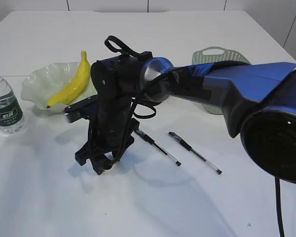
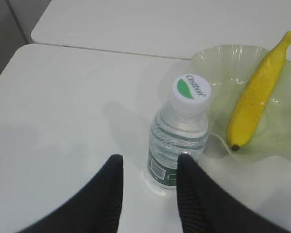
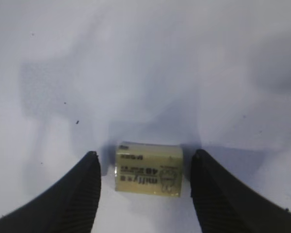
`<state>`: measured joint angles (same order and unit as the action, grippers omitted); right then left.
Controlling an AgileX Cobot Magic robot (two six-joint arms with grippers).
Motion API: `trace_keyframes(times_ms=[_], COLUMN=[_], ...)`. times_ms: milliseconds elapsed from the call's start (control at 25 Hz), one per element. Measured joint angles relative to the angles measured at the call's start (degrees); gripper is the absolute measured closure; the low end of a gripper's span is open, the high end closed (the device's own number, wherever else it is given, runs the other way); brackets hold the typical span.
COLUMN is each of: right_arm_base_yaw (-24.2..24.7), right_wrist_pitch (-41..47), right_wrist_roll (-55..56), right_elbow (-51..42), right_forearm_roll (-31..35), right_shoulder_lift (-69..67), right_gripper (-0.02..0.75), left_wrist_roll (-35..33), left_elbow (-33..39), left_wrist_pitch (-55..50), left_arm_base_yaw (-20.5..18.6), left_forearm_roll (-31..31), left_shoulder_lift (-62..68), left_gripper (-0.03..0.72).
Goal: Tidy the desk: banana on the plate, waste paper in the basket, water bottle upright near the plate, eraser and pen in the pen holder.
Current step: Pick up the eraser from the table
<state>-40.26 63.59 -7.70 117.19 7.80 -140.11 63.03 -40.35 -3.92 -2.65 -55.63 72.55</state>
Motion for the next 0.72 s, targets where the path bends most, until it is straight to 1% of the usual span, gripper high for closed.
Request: trace_keyframes(times_ms=[280, 480, 720], right_arm_base_yaw=[0.0, 0.0, 0.0], right_wrist_pitch=[0.0, 0.0, 0.0], right_wrist_roll=[0.0, 0.0, 0.0], right_elbow=[0.0, 0.0, 0.0], right_forearm_roll=[0.0, -0.1, -1.9], right_shoulder_lift=[0.0, -0.1, -0.1], right_gripper=[0.290, 0.305, 0.311], left_wrist_roll=[0.0, 0.0, 0.0], left_elbow=[0.0, 0.0, 0.0], left_wrist_pitch=[0.0, 0.0, 0.0], left_arm_base_yaw=[0.0, 0.0, 0.0], left_forearm_roll=[0.0, 0.0, 0.0], left_shoulder_lift=[0.0, 0.0, 0.0], left_gripper=[0.434, 0.434, 0.434])
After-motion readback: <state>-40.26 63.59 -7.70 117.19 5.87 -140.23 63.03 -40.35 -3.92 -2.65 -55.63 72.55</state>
